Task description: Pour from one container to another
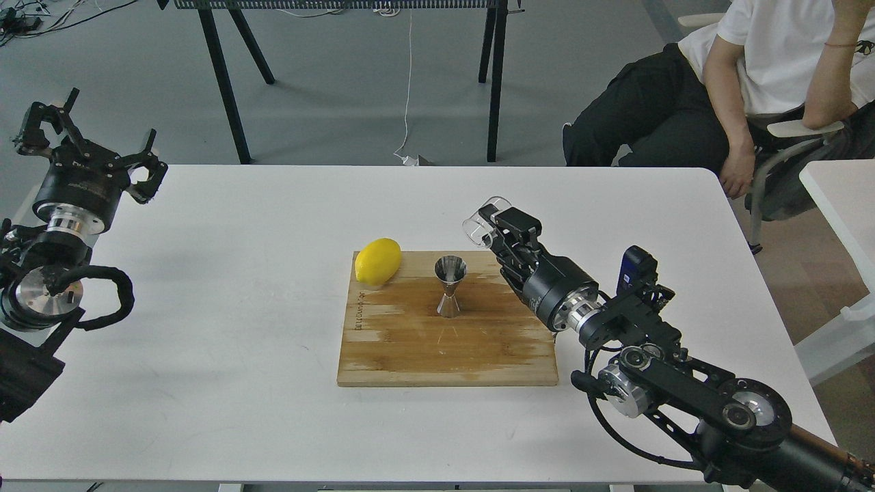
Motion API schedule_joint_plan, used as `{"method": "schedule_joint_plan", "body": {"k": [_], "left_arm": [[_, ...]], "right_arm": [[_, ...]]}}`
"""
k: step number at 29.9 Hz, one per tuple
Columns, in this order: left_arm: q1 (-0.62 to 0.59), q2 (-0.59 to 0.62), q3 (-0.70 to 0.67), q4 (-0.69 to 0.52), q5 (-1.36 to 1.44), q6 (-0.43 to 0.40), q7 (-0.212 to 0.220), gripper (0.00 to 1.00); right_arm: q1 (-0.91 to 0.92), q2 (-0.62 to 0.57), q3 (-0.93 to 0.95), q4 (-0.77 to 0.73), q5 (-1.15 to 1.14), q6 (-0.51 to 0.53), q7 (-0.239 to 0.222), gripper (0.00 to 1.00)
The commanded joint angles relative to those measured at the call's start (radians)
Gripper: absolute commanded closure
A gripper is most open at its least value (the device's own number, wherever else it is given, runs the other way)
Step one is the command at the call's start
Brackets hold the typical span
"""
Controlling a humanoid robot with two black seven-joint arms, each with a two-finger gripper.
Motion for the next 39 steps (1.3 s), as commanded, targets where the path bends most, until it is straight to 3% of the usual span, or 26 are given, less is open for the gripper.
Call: {"method": "schedule_joint_plan", "body": {"k": [1,12,20,34,39], "left_arm": [[0.000,0.004,0.000,-0.003,-0.001,0.000,0.000,0.00],[0.000,0.010,0.000,-0.003,-0.001,-0.002,0.002,0.00],[0.000,0.004,0.000,-0.004,-0.001,-0.002,0.003,0.00],[0.000,-0.002,0.000,-0.004,-0.001,-0.002,0.002,0.00],[0.000,-0.004,0.000,-0.004,-0.001,0.000,0.002,0.00]], "right_arm": [[-0.024,-0.038,0.086,0.043,0.215,0.010,-0.002,0.73],[-0.226,-0.050,0.445,-0.043,0.756,0.159,-0.028,0.73],[-0.237,-0.047,0.511,-0.301,1.096,0.315,-0.116,0.73],[-0.251,0.054,0.563,-0.542,1.157,0.413,-0.127,0.71],[-0.251,0.057,0.564,-0.565,1.159,0.415,-0.138,0.64]]}}
